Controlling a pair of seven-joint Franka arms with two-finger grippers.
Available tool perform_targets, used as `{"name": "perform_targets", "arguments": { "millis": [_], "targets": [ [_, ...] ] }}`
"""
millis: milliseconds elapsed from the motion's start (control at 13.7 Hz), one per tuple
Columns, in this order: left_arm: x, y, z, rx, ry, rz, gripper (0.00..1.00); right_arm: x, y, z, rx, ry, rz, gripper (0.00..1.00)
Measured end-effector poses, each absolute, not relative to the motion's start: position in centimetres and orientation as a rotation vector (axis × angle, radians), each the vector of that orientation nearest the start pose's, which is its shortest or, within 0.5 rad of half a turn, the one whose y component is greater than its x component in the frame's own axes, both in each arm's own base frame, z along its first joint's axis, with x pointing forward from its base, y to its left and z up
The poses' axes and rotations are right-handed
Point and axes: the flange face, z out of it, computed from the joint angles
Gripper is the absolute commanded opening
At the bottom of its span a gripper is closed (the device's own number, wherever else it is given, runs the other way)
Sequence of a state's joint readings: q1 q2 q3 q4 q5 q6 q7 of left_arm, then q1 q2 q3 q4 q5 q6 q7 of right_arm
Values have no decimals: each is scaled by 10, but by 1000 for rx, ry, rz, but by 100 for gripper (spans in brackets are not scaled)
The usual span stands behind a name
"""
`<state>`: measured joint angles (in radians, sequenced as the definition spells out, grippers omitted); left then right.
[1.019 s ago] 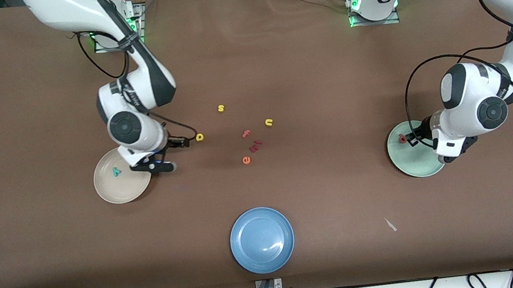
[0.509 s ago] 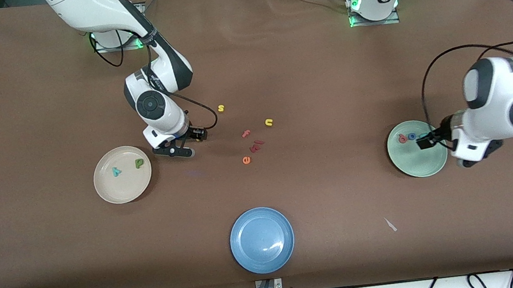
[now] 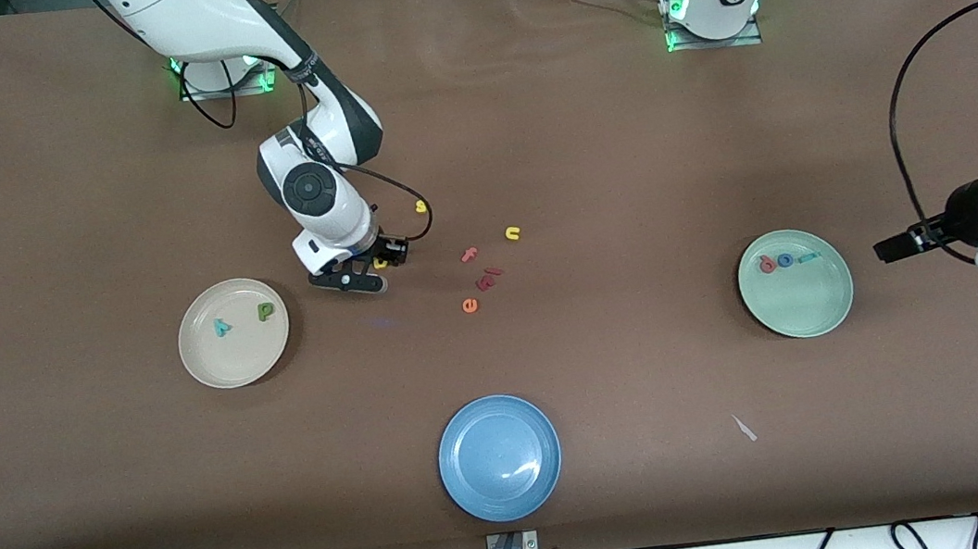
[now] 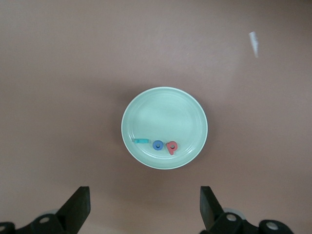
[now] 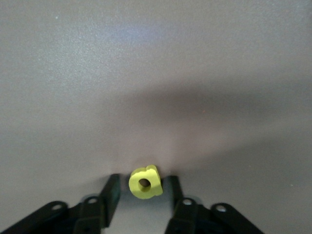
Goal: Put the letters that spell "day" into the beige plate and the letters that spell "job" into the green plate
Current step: 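Drop the o on the green plate while the right gripper grasps the a, then drop the yellow a on the beige plate while the left gripper withdraws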
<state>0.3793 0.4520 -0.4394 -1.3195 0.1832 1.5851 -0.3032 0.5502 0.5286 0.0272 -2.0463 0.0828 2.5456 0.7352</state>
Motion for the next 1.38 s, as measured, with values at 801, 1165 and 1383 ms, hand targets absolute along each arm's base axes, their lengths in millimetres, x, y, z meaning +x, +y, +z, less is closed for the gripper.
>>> {"name": "perform_targets", "arguments": {
  "millis": [801,1165,1383],
  "targets": [
    [663,46,502,-3101,-283,192,99,562,212,256,-3190,100,58,14],
    [663,45,505,-3101,-280,187,99,585,89,236,-3242,-142,116,26],
    [662,45,509,-3101,-270,177,99,578,87,202,-3258,-171,140,100]
  ]
}}
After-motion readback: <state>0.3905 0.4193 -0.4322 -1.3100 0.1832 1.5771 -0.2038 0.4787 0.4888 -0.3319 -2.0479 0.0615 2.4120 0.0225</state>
